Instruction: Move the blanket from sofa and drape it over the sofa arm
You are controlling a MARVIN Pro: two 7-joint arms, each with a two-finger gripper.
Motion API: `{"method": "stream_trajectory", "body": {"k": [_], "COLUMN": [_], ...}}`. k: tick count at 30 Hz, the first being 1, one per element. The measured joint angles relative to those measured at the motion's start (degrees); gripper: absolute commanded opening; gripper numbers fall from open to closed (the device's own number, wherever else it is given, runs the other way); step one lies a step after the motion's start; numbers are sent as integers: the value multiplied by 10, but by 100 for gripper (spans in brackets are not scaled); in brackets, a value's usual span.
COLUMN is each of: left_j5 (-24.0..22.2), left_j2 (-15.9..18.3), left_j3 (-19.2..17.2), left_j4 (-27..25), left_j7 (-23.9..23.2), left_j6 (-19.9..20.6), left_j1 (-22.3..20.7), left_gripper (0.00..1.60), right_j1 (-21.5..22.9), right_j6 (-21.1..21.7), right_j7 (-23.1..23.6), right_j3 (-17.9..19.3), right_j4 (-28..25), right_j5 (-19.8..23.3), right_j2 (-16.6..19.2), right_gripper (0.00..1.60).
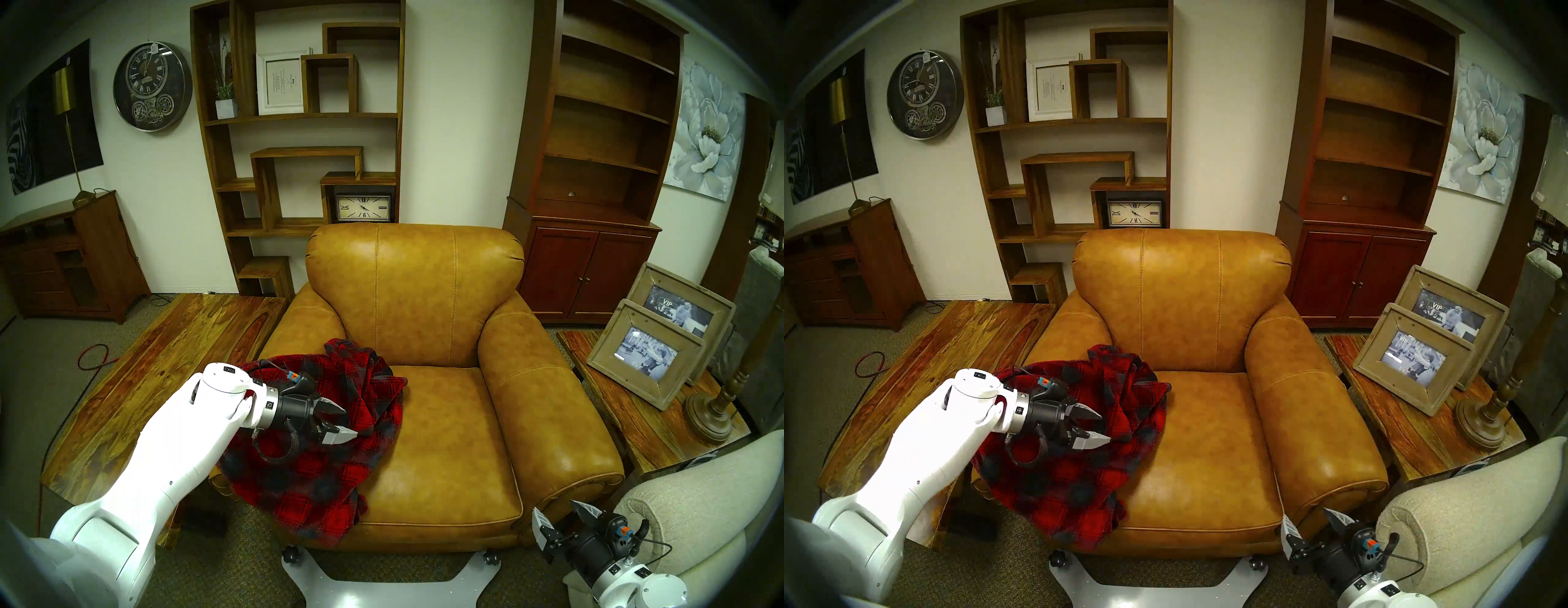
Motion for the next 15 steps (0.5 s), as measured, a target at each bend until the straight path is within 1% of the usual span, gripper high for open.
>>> {"method": "stream_trajectory", "body": {"k": [6,10,15], "left_j5": [-1,-1,1], "left_j2": [2,4,8], "left_j3": [-12,-17,-25], "left_j4": [-37,-51,-68], "left_j7": [25,39,67], "left_j6": [-8,-13,-21], "left_j1": [29,44,75], "left_gripper": [160,160,160], "right_j1": [1,2,3], "right_j6": [0,0,0], "right_j7": [0,0,0], "right_j3": [0,0,1], "right_j4": [1,2,4], "right_j5": [-1,-1,-2], "right_j2": [-1,-2,-3], "right_gripper": [160,160,160]}}
